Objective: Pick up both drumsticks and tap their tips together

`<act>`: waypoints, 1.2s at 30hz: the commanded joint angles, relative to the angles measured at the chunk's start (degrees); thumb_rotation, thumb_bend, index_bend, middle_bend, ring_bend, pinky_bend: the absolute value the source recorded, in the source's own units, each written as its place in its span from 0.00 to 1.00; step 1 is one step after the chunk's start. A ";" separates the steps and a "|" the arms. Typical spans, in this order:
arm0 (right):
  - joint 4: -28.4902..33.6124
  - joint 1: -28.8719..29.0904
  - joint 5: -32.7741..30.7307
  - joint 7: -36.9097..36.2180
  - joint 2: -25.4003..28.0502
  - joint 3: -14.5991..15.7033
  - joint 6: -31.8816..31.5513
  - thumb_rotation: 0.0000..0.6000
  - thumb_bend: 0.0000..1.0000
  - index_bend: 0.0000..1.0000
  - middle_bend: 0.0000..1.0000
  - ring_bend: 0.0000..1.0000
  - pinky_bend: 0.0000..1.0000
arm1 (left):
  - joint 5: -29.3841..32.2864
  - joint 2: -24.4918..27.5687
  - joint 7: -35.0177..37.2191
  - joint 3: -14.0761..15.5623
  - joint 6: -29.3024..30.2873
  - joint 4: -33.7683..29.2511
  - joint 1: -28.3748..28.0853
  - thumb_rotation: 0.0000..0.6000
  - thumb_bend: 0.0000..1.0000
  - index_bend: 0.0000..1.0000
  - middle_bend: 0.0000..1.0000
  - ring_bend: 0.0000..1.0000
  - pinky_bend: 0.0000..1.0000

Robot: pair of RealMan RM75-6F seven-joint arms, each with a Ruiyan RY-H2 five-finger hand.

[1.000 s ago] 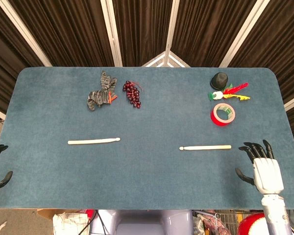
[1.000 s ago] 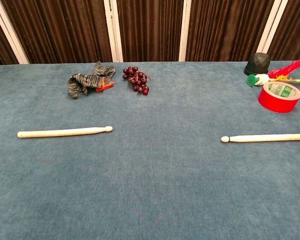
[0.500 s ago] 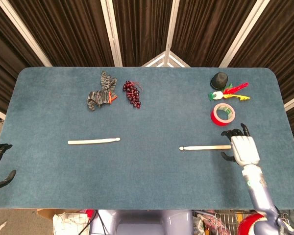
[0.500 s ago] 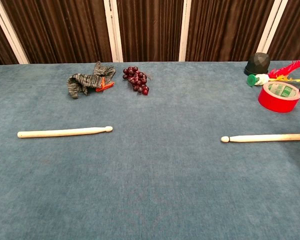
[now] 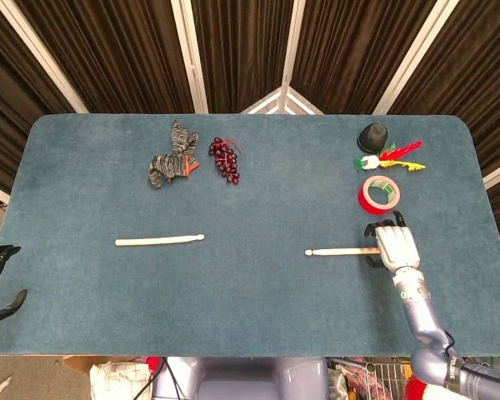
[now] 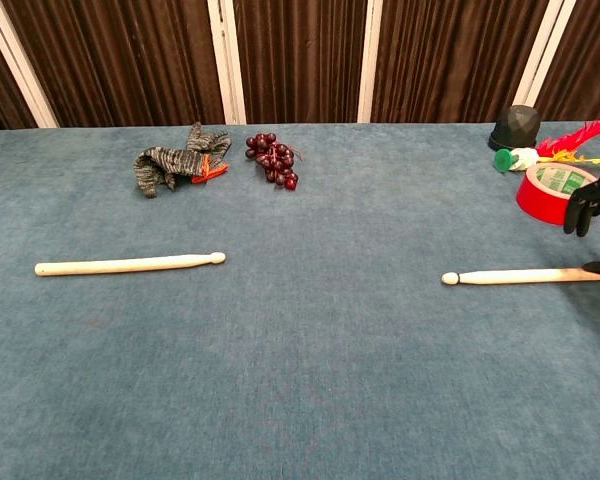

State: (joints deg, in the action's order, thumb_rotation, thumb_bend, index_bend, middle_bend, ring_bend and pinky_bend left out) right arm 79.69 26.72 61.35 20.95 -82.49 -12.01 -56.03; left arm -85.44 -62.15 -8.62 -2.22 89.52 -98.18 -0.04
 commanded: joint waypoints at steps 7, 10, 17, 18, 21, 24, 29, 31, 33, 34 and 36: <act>-4.99 1.09 -0.13 -1.56 -3.03 1.47 1.48 1.00 0.25 0.50 0.42 0.28 0.00 | 0.63 -0.34 -0.71 -0.24 -0.63 0.01 -0.40 1.00 0.38 0.21 0.19 0.00 0.00; -6.01 1.47 0.21 -1.75 -3.72 1.86 1.68 1.00 0.25 0.51 0.43 0.29 0.00 | 0.86 -0.53 -0.99 -0.34 -0.82 0.04 -0.55 1.00 0.38 0.21 0.19 0.00 0.00; -7.35 2.22 0.53 -1.63 -5.30 2.28 1.64 1.00 0.25 0.53 0.45 0.29 0.00 | 1.37 -0.73 -1.42 -0.45 -1.09 0.11 -0.69 1.00 0.38 0.21 0.19 0.00 0.00; -7.45 2.35 0.54 -1.53 -5.47 2.29 1.59 1.00 0.25 0.53 0.45 0.29 0.00 | 1.45 -0.74 -1.48 -0.46 -1.13 0.13 -0.71 1.00 0.38 0.21 0.19 0.00 0.00; -7.49 2.68 0.49 -1.15 -5.74 2.19 1.35 1.00 0.26 0.53 0.45 0.30 0.00 | 1.63 -0.81 -1.64 -0.52 -1.21 0.14 -0.77 1.00 0.38 0.21 0.19 0.00 0.00; -7.60 2.96 0.13 -0.84 -5.90 2.05 1.33 1.00 0.27 0.53 0.47 0.30 0.00 | 1.85 -0.86 -1.81 -0.53 -1.33 0.14 -0.81 1.00 0.38 0.21 0.19 0.00 0.00; -8.12 3.14 -0.71 -0.60 -5.94 2.04 1.51 1.00 0.27 0.53 0.50 0.32 0.00 | 2.17 -0.92 -2.03 -0.63 -1.27 0.13 -0.80 1.00 0.38 0.21 0.19 0.00 0.00; -8.29 3.13 -0.91 -0.75 -5.93 2.05 1.55 1.00 0.27 0.53 0.51 0.32 0.00 | 2.24 -0.97 -2.14 -0.64 -1.23 0.11 -0.78 1.00 0.38 0.22 0.19 0.00 0.00; -8.65 3.18 -1.09 -0.85 -5.95 2.09 1.67 1.00 0.27 0.53 0.51 0.32 0.00 | 2.27 -1.03 -2.35 -0.63 -1.21 0.07 -0.79 1.00 0.38 0.22 0.19 0.00 0.00; -8.85 3.15 -1.20 -1.01 -5.93 2.13 1.77 1.00 0.27 0.53 0.52 0.32 0.00 | 2.27 -1.07 -2.45 -0.60 -1.21 0.04 -0.79 1.00 0.38 0.22 0.19 0.00 0.00; -9.08 3.16 -1.18 -1.29 -5.96 2.18 1.84 1.00 0.27 0.53 0.52 0.32 0.00 | 2.27 -1.15 -2.65 -0.57 -1.25 0.00 -0.81 1.00 0.38 0.22 0.19 0.00 0.00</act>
State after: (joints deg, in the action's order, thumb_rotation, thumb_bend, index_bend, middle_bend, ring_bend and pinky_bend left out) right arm 70.66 29.88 60.18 19.72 -88.44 -9.85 -54.23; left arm -83.17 -63.28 -11.25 -2.79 88.28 -98.17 -0.85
